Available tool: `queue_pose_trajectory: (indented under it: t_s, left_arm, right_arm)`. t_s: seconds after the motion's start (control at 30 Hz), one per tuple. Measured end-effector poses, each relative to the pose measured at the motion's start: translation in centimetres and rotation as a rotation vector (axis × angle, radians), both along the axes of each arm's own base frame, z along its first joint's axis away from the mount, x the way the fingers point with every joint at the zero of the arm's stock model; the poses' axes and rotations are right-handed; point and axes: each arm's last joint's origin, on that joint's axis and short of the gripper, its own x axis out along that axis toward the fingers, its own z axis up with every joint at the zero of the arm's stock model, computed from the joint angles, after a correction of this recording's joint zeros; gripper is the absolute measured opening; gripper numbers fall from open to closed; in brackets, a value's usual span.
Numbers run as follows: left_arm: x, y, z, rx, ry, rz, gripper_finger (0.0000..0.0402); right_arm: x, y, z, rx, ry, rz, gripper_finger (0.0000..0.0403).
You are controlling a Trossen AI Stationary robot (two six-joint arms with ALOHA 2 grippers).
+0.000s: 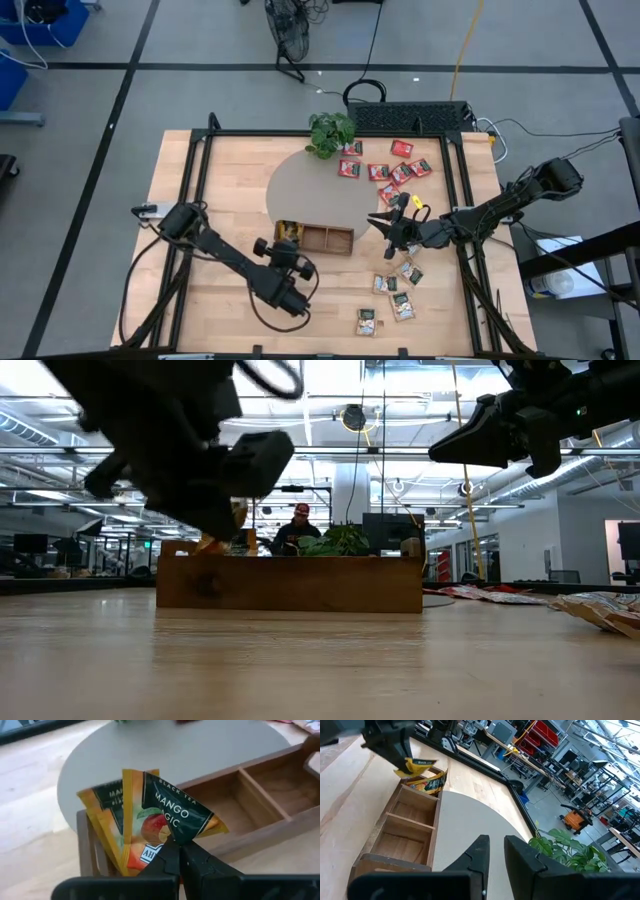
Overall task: Pick & Place Tea
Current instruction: Put the orange tea bag into the left slot of the wooden organizer
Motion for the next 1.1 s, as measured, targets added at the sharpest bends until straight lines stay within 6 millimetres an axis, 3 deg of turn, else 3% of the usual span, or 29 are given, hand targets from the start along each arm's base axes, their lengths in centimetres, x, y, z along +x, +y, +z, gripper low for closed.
queue_pose_trajectory:
  t_s: [0.27, 0.53, 0.97, 1.1]
  left_arm:
    - [-0.5, 0.4, -2.6, 0.009, -0.137, -0.008, 0.0006]
    - [-0.5, 0.5, -2.6, 0.021, -0.16, -0.001, 0.0005]
    - [-0.2, 1.4, -2.7, 0.02, -0.029, -0.027, 0.0003]
    - [-0.1, 1.6, -2.7, -0.007, -0.001, -0.027, 0.0023]
  right_arm:
    - [0.0, 0.0, 0.0, -0.001, 0.0, 0.0, 0.0045]
    - [0.0, 0.0, 0.0, 0.0, 0.0, 0.0, 0.0045]
    - [0.0, 0.0, 0.0, 0.0, 0.0, 0.0, 0.0045]
    - [0.0, 0.0, 0.0, 0.0, 0.0, 0.0, 0.0045]
